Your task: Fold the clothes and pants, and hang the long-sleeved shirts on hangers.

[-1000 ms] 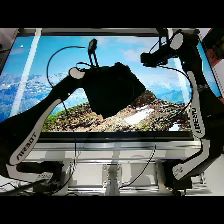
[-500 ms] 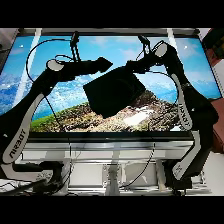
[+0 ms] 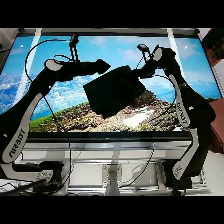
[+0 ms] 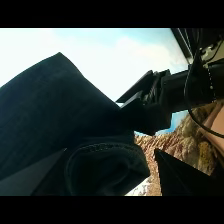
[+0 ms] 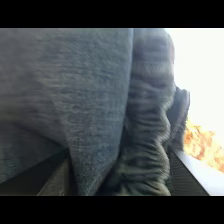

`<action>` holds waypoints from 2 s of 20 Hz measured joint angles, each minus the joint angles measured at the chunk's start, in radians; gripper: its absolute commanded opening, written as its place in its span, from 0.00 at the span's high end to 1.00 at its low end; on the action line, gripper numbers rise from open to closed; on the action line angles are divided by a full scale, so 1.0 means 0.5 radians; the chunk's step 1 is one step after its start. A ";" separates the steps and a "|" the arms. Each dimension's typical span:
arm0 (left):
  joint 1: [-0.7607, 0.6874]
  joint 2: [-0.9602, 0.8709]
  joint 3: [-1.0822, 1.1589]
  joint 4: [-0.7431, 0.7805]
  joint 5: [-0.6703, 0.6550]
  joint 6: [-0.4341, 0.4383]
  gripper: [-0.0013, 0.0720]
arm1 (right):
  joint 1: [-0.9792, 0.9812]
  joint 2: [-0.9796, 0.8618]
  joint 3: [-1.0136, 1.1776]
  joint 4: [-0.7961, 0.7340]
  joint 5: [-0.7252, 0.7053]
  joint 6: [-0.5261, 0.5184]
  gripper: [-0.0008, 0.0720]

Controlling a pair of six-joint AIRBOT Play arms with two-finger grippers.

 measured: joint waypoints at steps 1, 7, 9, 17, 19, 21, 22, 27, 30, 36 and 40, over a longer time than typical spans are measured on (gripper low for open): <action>0.000 0.000 0.000 0.004 -0.002 0.000 0.14 | -0.027 -0.014 0.000 0.002 0.034 0.008 0.14; 0.000 0.000 0.000 0.018 -0.031 0.000 0.14 | -0.320 -0.114 0.000 0.470 0.145 0.064 0.13; 0.000 0.000 0.000 0.020 -0.036 0.000 0.14 | -0.415 -0.165 0.000 0.674 0.148 0.060 0.13; 0.000 0.000 0.000 0.021 -0.045 0.000 0.14 | -0.413 -0.352 0.000 1.085 0.276 0.016 0.13; 0.000 0.000 0.000 0.021 -0.050 0.000 0.14 | -0.357 -0.376 0.001 1.193 0.303 0.014 0.13; 0.000 0.000 0.000 0.021 -0.060 0.000 0.14 | -0.291 -0.402 0.001 1.243 0.302 0.016 0.14; 0.000 0.001 0.000 0.021 -0.066 0.000 0.14 | -0.250 -0.417 0.001 1.276 0.305 0.021 0.23; 0.011 0.002 0.000 0.034 -0.084 0.008 0.81 | -0.100 -0.452 0.004 1.309 0.249 0.056 0.95; 0.064 0.016 0.000 0.110 -0.121 0.016 0.94 | -0.090 -0.414 0.037 1.310 0.203 0.056 0.96; 0.338 0.211 0.000 0.335 -0.232 0.024 0.94 | -0.332 -0.121 0.092 1.337 0.141 0.056 0.96; 0.555 0.435 0.000 0.381 -0.296 0.024 0.94 | -0.655 0.188 0.098 1.357 0.170 0.069 0.96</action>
